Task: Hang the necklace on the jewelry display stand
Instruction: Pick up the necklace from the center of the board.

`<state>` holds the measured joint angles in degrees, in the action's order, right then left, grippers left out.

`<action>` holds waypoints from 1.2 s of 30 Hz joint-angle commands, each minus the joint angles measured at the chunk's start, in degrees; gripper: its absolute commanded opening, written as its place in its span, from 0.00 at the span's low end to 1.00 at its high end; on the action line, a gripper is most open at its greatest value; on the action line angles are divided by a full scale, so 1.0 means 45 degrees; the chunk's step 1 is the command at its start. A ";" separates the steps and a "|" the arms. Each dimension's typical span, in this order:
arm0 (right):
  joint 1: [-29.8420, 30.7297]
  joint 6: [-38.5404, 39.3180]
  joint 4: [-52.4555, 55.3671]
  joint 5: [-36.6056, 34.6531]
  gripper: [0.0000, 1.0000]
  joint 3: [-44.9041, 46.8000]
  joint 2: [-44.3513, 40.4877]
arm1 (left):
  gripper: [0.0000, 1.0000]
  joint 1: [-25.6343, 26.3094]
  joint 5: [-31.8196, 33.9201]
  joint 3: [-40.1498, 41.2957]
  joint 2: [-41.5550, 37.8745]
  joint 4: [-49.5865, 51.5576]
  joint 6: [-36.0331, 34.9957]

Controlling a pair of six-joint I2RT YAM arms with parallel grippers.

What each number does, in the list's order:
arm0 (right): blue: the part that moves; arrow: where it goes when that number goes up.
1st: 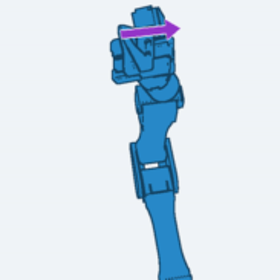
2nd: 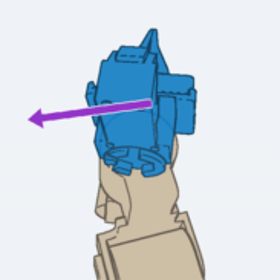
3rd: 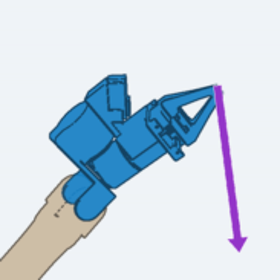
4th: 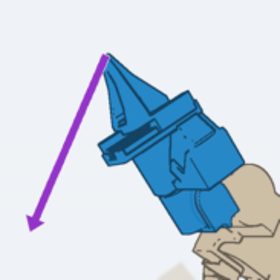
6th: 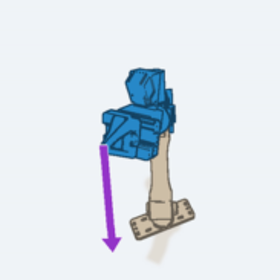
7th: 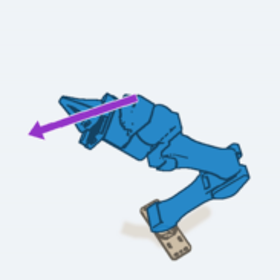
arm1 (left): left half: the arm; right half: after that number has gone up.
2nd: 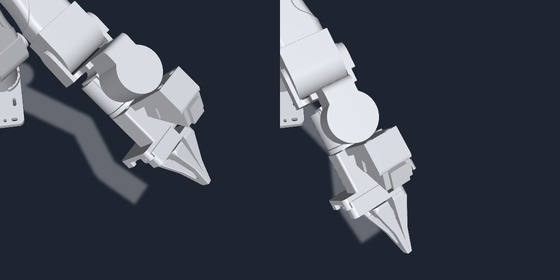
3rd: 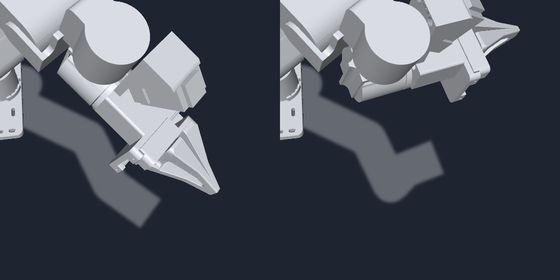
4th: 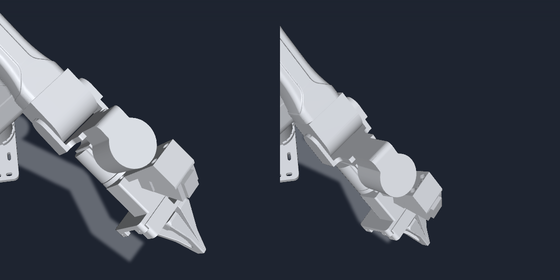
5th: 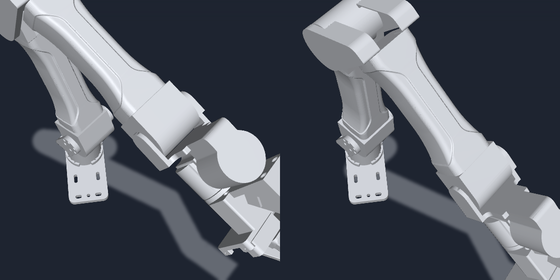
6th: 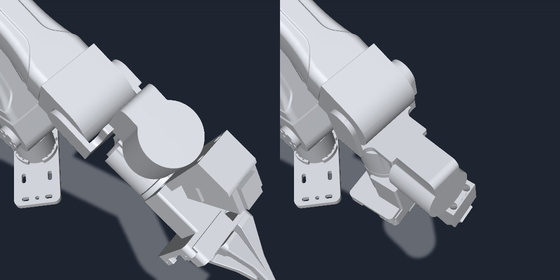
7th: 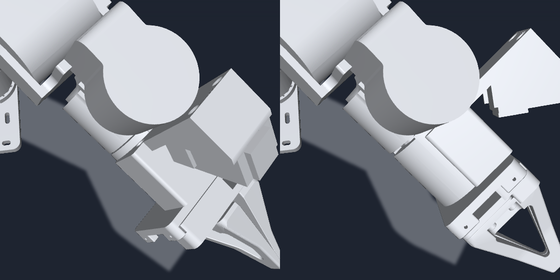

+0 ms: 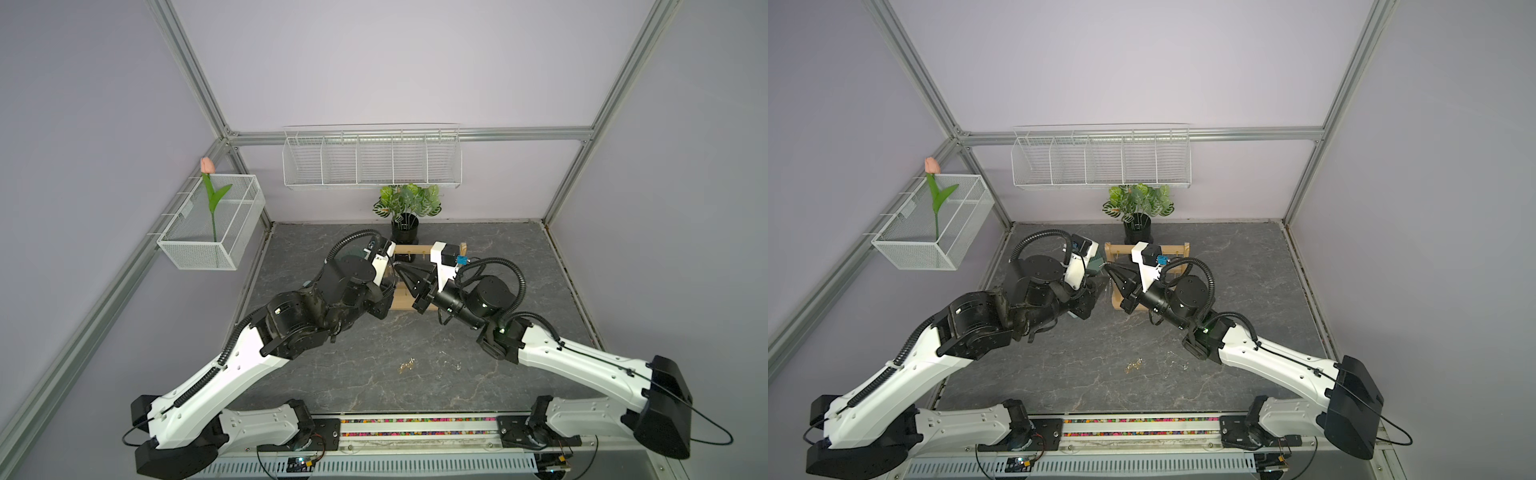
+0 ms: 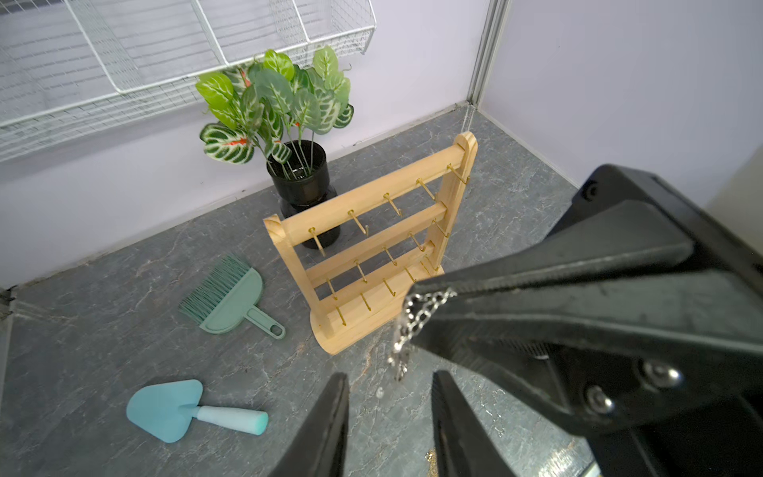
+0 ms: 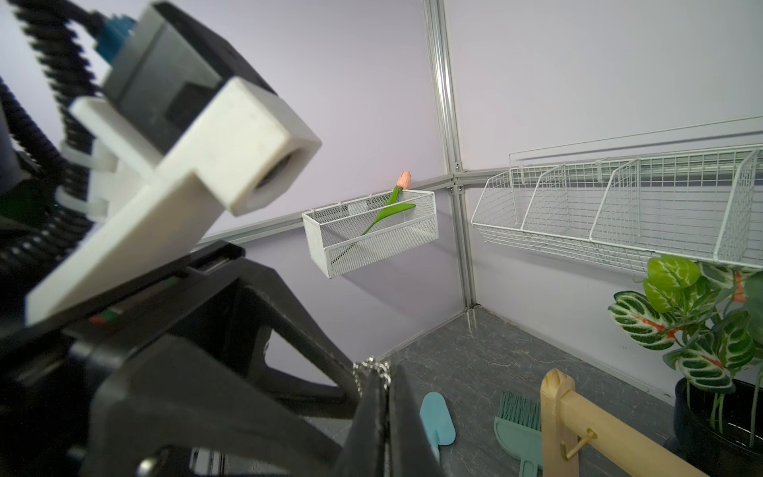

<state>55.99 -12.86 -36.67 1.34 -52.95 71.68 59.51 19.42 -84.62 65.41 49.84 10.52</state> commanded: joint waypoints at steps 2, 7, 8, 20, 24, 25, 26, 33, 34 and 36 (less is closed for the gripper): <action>-0.0069 -0.0129 0.0229 0.0194 0.07 -0.0235 -0.0411 | 0.35 -0.0108 -0.0213 0.0557 -0.0031 -0.0217 0.0227; -0.0311 -0.0624 0.0398 0.0473 0.07 -0.0311 -0.0519 | 0.35 -0.0195 -0.0329 0.1347 -0.0185 -0.0566 0.0404; -0.0339 -0.0709 0.0445 0.0530 0.07 -0.0357 -0.0500 | 0.35 -0.0195 -0.0365 0.1546 -0.0208 -0.0741 0.0488; -0.0409 -0.1087 0.0582 0.0668 0.07 -0.0671 -0.0305 | 0.33 -0.0447 -0.0233 0.2677 -0.0459 -0.1564 0.0678; -0.0409 -0.1091 0.0601 0.0681 0.07 -0.0738 -0.0245 | 0.31 -0.0501 -0.0114 0.2742 -0.0509 -0.1506 0.0669; -0.0396 -0.1092 0.0605 0.0679 0.07 -0.0768 -0.0226 | 0.31 -0.0523 -0.0121 0.2722 -0.0529 -0.1506 0.0661; -0.0407 -0.1088 0.0591 0.0683 0.07 -0.0777 -0.0210 | 0.31 -0.0523 -0.0097 0.2727 -0.0553 -0.1506 0.0660; -0.0404 -0.1164 0.0570 0.0815 0.07 -0.0871 -0.0099 | 0.31 -0.0543 -0.0198 0.2788 -0.0421 -0.1680 0.0635; -0.0403 -0.1191 0.0570 0.0835 0.07 -0.0890 -0.0089 | 0.31 -0.0544 -0.0162 0.2773 -0.0402 -0.1681 0.0624; -0.0411 -0.1211 0.0569 0.0873 0.07 -0.0912 -0.0070 | 0.31 -0.0538 -0.0077 0.2783 -0.0403 -0.1720 0.0576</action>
<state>54.46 -17.63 -32.75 4.21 -55.35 70.96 57.36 18.20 -72.77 63.59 43.07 13.04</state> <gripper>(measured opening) 0.069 0.308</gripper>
